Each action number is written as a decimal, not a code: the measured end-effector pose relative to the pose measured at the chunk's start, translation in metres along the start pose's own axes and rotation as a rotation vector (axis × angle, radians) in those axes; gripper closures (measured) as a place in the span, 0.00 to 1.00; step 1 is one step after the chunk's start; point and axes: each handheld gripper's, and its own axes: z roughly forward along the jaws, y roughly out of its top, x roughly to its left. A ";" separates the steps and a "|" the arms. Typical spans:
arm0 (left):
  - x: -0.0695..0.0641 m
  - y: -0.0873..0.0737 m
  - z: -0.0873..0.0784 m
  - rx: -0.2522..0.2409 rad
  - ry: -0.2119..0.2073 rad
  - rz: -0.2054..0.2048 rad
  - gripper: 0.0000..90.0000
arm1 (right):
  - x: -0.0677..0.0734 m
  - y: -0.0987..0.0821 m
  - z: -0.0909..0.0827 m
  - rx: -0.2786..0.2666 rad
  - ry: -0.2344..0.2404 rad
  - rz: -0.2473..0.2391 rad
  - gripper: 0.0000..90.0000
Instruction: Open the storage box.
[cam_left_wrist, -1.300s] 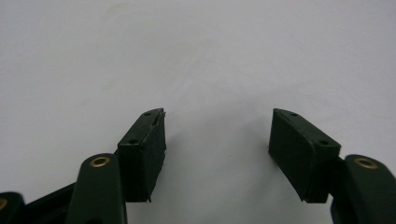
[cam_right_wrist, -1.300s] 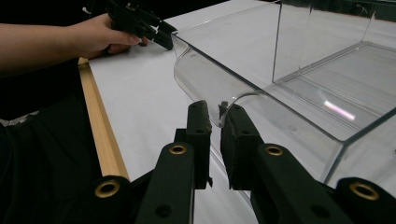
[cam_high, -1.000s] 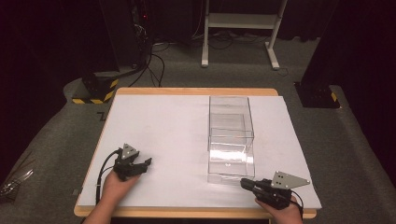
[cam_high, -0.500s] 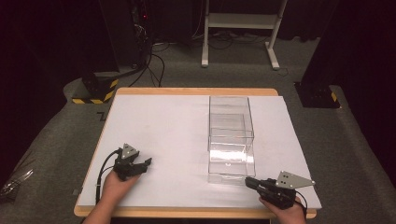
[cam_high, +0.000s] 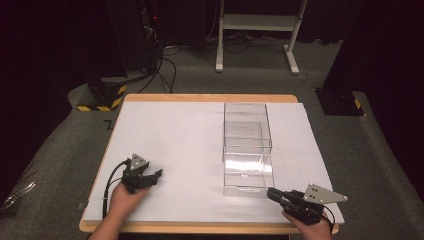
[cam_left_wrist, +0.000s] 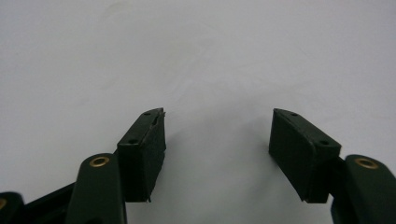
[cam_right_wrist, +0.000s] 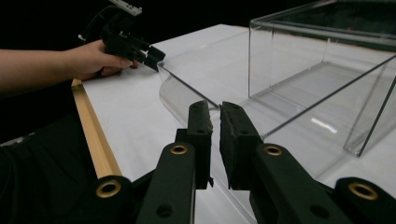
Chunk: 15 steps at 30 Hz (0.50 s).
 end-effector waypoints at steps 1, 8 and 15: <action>0.000 0.000 0.000 0.000 -0.001 0.000 0.40 | 0.001 0.001 -0.001 -0.003 -0.002 0.002 0.91; 0.000 0.000 0.000 0.000 -0.001 0.000 0.40 | 0.002 0.009 -0.002 -0.052 -0.052 -0.009 0.89; 0.000 0.000 0.000 -0.001 0.000 0.001 0.40 | -0.003 0.011 -0.002 -0.078 -0.162 -0.008 0.85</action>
